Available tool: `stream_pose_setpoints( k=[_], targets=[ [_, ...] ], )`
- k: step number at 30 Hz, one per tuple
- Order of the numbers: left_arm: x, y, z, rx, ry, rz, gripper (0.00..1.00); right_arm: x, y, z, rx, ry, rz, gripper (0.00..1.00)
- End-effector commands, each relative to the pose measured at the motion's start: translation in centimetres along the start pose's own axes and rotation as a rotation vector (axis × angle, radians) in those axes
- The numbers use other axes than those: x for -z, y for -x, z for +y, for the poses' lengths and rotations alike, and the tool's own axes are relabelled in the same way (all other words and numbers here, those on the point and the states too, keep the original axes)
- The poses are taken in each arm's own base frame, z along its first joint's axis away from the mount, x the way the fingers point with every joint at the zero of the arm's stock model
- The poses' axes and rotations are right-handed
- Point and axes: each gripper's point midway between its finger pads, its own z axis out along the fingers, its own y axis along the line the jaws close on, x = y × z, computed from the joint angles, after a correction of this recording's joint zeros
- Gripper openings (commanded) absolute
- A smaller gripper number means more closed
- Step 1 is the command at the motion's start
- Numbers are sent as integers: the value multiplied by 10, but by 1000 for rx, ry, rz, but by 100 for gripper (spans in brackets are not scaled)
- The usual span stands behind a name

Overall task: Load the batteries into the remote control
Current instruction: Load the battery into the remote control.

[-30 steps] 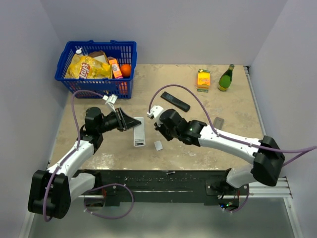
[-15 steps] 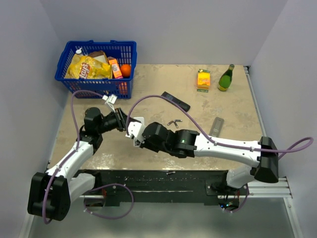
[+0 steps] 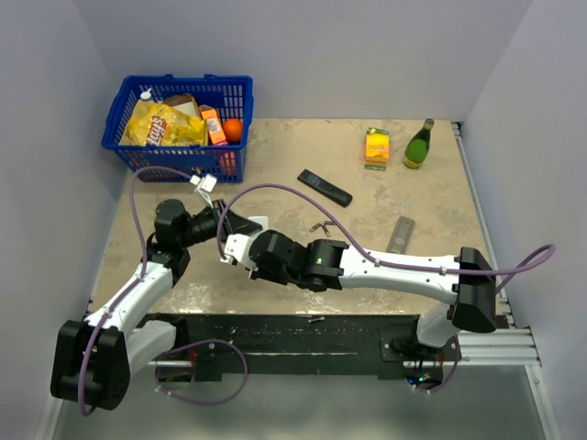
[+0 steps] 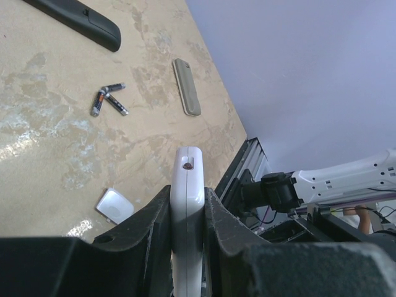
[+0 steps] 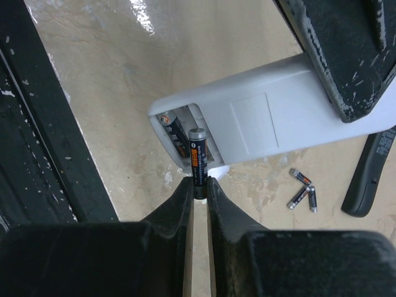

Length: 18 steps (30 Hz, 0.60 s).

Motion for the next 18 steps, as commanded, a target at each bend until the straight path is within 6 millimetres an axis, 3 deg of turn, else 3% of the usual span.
stream_pose_setpoints(
  k=[1,18],
  targets=[
    [1,4,-20,-31,-76,-10,0,8,23,-6,18,-14,-48,0],
    [-1,2,-22,-30,-78,-16,0,3,21,2,46,11,-16,0]
  ],
)
